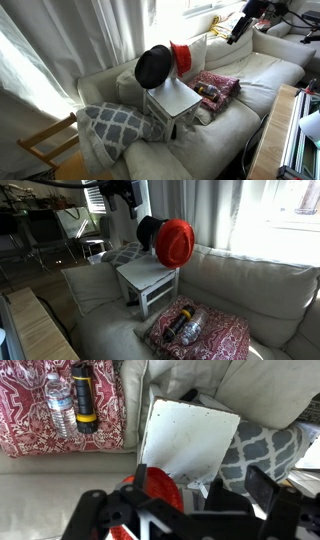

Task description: Put the red hat on the seat of the white chair and then put the black hat on the red hat

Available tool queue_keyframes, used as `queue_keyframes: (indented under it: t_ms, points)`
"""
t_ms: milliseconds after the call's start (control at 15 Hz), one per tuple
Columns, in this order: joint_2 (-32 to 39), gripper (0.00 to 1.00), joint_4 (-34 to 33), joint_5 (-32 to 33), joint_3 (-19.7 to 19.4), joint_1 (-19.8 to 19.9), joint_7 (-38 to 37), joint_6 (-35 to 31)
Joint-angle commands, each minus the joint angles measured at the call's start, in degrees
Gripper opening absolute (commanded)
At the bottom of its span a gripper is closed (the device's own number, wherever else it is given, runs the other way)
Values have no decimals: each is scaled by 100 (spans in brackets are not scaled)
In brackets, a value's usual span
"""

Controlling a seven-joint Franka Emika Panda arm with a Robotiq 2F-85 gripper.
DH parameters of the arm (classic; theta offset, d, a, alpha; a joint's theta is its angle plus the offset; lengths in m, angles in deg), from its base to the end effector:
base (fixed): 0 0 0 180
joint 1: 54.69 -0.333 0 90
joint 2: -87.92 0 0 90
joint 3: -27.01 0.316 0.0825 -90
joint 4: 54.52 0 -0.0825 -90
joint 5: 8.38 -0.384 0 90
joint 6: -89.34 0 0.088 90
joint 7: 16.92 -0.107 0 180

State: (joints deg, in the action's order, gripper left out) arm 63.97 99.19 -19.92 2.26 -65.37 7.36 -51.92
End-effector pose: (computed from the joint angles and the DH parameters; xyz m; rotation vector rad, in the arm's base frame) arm 0.3937 -0.0920 0.3712 -2.8747 -0.0711 -0.3509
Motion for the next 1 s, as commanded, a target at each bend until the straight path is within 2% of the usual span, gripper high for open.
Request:
queue_keyframes:
  t_ms: [0, 133, 200, 333, 400, 533, 600, 667, 733, 800, 933]
  points:
    - [1458, 100, -878, -664, -498, -732, 798, -607]
    - [2120, 100, -1368, -1258, -644, -974, 1274, -748]
    - [2442, 100, -1606, -1788, -90, -458, 1678, -665]
    - [3058, 100, -2142, -2438, 351, -27, 2165, -488]
    - [3318, 100, -2385, -2636, -99, -470, 2326, -457]
    - [3837, 100, -2840, -3063, 81, -227, 2699, -282]
    - [3964, 100, -3009, -2984, 975, 696, 2662, -248]
    - [4140, 100, -3182, -3024, 1128, 891, 2755, -168]
    - [3613, 100, -2672, -2567, 1267, 867, 2288, -546]
    - [3772, 100, -2799, -2546, 1457, 1074, 2298, -540]
    - [3790, 100, -2820, -2518, 1624, 1240, 2293, -550]
